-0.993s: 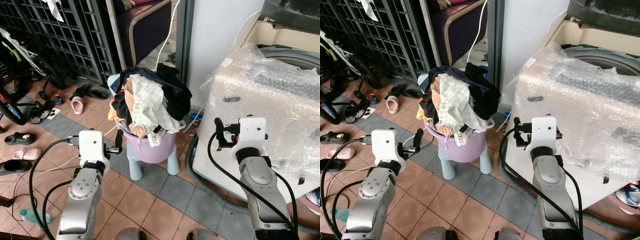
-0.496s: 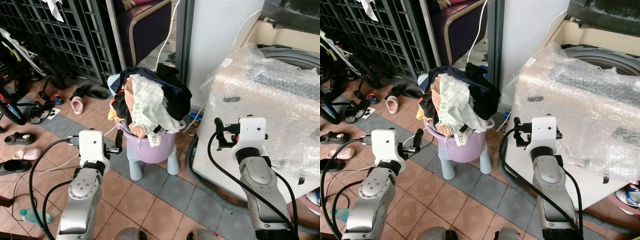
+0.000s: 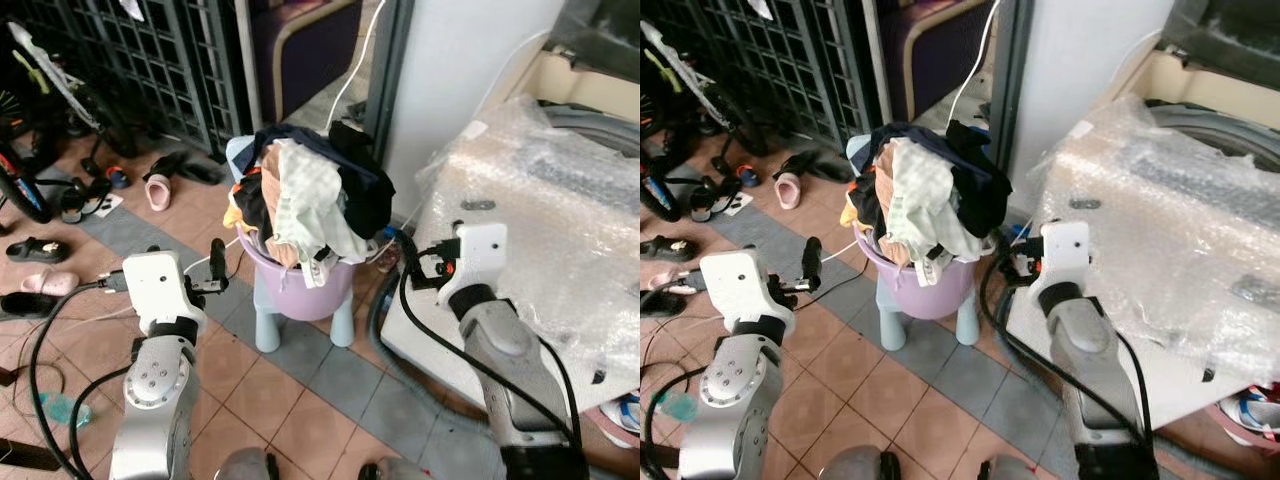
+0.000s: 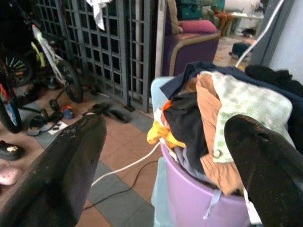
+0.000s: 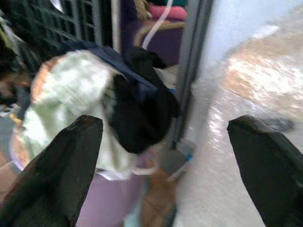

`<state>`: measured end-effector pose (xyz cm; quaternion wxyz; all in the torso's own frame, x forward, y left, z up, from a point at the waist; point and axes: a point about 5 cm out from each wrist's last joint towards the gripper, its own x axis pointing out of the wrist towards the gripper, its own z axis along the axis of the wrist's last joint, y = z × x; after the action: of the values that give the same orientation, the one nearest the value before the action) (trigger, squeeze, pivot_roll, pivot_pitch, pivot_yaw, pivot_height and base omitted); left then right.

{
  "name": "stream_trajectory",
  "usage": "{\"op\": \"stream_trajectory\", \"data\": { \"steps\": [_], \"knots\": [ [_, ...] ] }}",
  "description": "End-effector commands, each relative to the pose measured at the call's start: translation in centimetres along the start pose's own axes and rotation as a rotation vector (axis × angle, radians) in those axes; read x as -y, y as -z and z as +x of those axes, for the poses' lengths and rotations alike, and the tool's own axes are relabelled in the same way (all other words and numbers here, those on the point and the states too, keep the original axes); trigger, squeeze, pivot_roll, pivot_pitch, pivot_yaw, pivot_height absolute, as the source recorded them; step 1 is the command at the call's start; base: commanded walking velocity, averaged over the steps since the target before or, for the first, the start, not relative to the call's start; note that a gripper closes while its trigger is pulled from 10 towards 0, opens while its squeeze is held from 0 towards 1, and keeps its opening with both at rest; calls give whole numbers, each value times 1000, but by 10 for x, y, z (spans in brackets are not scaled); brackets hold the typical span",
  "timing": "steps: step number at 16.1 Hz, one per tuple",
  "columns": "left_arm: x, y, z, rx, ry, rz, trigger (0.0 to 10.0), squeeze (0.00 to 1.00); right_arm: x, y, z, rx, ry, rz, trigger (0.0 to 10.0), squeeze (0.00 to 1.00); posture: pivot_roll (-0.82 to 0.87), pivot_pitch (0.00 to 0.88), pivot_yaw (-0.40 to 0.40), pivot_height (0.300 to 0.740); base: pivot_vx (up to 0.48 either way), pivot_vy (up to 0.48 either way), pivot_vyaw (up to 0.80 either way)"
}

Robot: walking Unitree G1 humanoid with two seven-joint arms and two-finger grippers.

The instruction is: Clothes washing

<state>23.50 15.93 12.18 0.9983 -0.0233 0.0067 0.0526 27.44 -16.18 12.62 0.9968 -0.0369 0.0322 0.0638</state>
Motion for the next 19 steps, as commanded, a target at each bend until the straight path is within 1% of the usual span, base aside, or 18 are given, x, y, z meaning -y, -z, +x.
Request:
{"op": "stream_trajectory", "data": {
  "steps": [1,2,3,4,7,11,12,17,19],
  "knots": [
    [-5,-6,-3,10,-40,20,10000,0,-2,1,-1,-9,8,50,10000,0,8,67,32,740,0,0,0],
    [-5,-5,-3,-3,-33,26,10000,0,-1,0,-1,2,30,29,10000,0,9,69,31,740,0,0,0],
    [-4,-6,-3,7,-12,39,10000,0,-9,0,-3,-24,-53,62,10000,0,11,74,32,740,0,0,0],
    [-4,-5,-3,0,-13,50,10000,0,-10,-2,-4,-9,-78,39,10000,0,12,74,32,740,0,0,0],
    [-7,-6,-4,-6,-18,44,10000,0,-13,-2,-4,0,-95,39,10000,0,17,79,34,740,0,0,760],
    [-6,-8,-4,-2,-9,46,10000,0,-16,-5,0,-3,-119,42,10000,0,20,81,33,740,351,0,756],
    [-6,-8,-4,-3,-8,42,10000,0,-16,-4,1,-6,-121,53,10000,0,20,83,34,740,398,0,0],
    [-7,-8,-3,-6,-12,43,10000,0,-18,-3,6,-20,-140,14,10000,0,23,89,27,740,414,0,0],
    [-6,-7,-3,-20,-14,35,10000,0,-20,-2,8,-33,-162,-8,10000,0,22,93,25,740,392,274,0]
  ]
}}
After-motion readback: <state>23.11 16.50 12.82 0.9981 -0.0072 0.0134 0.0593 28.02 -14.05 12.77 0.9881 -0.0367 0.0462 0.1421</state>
